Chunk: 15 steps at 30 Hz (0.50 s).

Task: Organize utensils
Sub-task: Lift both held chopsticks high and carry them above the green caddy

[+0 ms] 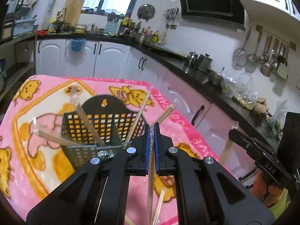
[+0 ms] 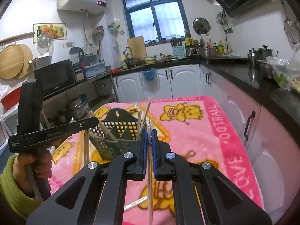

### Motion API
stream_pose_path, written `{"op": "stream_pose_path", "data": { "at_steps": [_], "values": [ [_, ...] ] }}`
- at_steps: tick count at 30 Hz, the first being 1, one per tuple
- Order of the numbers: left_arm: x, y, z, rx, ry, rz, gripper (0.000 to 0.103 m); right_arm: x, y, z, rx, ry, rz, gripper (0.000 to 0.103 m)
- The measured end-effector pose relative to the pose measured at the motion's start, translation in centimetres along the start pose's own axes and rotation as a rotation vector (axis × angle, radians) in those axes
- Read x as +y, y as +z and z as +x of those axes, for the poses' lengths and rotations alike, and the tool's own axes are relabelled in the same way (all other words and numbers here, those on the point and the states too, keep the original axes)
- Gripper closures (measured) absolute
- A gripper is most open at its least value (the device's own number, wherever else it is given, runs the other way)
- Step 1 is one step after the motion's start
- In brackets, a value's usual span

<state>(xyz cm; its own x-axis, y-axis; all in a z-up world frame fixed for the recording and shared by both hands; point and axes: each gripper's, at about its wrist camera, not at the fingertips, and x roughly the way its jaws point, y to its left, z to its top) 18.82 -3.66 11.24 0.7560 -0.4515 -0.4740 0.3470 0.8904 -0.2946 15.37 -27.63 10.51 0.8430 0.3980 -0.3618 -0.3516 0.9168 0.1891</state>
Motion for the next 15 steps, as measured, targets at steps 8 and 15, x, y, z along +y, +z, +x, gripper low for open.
{"op": "stream_pose_path", "data": {
  "at_steps": [8, 15],
  "values": [
    [-1.8, 1.9, -0.2, -0.033, -0.020, 0.029, 0.101, -0.1, 1.1, -1.4, -0.053, -0.023, -0.001, 0.098],
    [-2.8, 3.2, -0.2, -0.053, -0.041, 0.043, 0.101, -0.2, 1.9, -1.7, -0.074, -0.019, 0.003, 0.098]
  ]
}}
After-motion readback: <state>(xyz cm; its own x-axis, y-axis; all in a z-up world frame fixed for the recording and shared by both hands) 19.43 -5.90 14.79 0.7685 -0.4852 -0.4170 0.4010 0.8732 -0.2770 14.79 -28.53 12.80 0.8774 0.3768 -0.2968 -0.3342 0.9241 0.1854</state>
